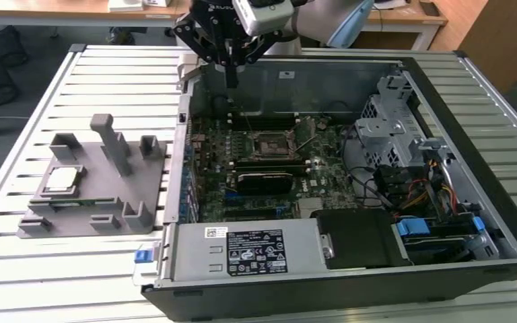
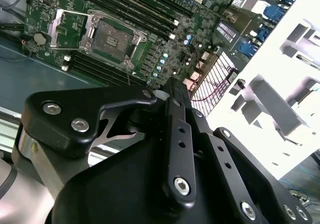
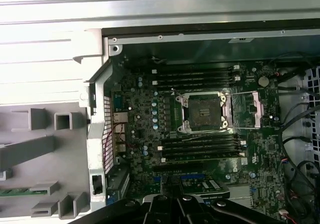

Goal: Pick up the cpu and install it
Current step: 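Reach for the cpu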

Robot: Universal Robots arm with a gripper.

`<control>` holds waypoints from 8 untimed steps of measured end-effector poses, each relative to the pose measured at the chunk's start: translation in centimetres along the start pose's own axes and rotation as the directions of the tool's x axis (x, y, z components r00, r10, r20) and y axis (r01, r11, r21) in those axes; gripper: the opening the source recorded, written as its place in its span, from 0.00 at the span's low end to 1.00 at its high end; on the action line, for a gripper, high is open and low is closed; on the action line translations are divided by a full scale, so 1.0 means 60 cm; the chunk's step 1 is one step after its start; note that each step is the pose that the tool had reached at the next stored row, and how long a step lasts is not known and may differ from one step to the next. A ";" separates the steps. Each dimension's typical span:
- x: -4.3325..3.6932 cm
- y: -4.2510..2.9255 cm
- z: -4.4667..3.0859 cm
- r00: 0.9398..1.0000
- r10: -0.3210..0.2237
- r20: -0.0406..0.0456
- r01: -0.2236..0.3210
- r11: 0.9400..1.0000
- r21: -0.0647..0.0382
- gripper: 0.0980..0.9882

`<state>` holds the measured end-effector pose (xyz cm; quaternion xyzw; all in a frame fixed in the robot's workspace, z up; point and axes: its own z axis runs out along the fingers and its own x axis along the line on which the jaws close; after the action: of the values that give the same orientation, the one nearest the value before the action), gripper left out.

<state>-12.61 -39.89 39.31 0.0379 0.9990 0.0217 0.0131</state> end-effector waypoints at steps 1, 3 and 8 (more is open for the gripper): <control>0.000 0.000 0.000 1.000 0.000 0.000 0.000 1.000 0.000 0.01; 0.001 0.000 0.000 1.000 0.000 0.000 0.000 1.000 0.000 0.01; 0.003 0.000 0.000 1.000 0.000 0.000 0.000 1.000 0.000 0.01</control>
<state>-12.80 -39.89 39.28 0.0379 0.9990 0.0217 0.0131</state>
